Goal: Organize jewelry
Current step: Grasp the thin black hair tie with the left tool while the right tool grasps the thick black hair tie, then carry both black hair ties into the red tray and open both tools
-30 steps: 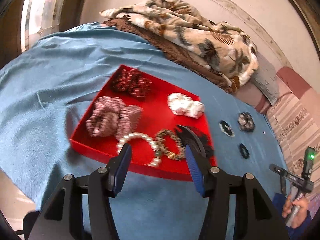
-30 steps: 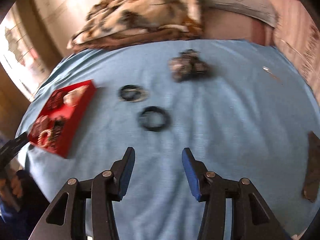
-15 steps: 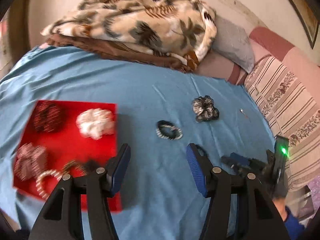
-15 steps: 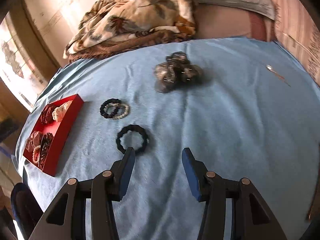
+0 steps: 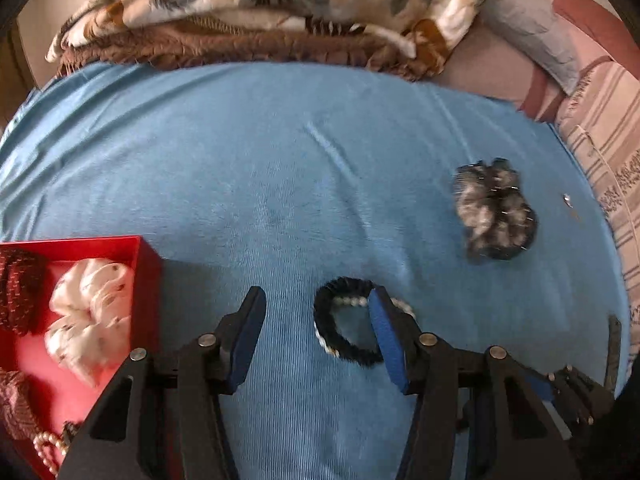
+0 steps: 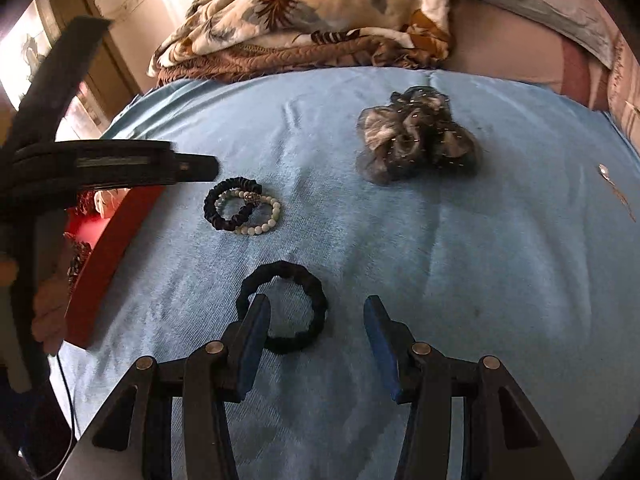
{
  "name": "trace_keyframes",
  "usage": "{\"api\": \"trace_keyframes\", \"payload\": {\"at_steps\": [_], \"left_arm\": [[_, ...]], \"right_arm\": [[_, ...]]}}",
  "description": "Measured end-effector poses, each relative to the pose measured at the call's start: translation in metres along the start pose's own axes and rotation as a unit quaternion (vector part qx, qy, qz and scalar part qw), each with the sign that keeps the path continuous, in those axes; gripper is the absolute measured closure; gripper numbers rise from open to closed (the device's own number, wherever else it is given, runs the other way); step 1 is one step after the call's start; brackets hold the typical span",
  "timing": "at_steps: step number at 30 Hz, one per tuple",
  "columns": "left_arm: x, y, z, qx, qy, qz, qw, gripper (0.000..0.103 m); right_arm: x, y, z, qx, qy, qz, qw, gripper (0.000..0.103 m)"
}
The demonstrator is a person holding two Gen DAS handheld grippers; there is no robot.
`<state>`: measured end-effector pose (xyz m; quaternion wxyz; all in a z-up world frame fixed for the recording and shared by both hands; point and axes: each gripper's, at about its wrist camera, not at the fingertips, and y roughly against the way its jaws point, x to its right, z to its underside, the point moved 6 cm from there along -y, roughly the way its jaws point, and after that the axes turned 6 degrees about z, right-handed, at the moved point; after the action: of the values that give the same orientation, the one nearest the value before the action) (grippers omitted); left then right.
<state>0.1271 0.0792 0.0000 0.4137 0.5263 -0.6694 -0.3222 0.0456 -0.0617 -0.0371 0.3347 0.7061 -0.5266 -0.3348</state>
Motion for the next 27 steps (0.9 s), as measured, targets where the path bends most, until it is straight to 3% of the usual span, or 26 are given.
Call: {"api": "trace_keyframes", "payload": {"at_steps": [4, 7, 9, 10, 13, 19, 27], "left_arm": [[-0.006, -0.017, 0.0, -0.014, 0.004, 0.005, 0.9999, 0.051], [-0.002, -0.022, 0.001, -0.011, -0.011, -0.003, 0.9999, 0.059], [0.0, -0.022, 0.002, -0.012, -0.012, 0.005, 0.9998, 0.089], [0.001, -0.022, 0.001, -0.014, -0.009, 0.011, 0.9998, 0.094], [0.005, -0.015, 0.001, -0.005, -0.007, 0.006, 0.9999, 0.094], [0.015, 0.024, 0.004, 0.024, -0.001, 0.029, 0.9993, 0.094], [0.029, 0.098, 0.017, 0.073, -0.032, 0.042, 0.996, 0.094]], "right_arm": [[-0.004, -0.009, -0.002, 0.0, 0.01, 0.002, 1.0, 0.058], [-0.007, -0.013, -0.004, 0.005, 0.015, 0.008, 1.0, 0.063], [-0.008, -0.015, -0.005, 0.009, 0.018, 0.017, 1.0, 0.074], [-0.007, -0.015, -0.005, 0.01, 0.02, 0.02, 1.0, 0.083], [-0.007, -0.014, -0.007, 0.012, 0.02, 0.018, 1.0, 0.092], [-0.006, 0.003, -0.011, 0.03, 0.0, -0.001, 1.0, 0.092], [-0.005, 0.037, -0.004, 0.059, -0.022, -0.006, 0.998, 0.093]]}}
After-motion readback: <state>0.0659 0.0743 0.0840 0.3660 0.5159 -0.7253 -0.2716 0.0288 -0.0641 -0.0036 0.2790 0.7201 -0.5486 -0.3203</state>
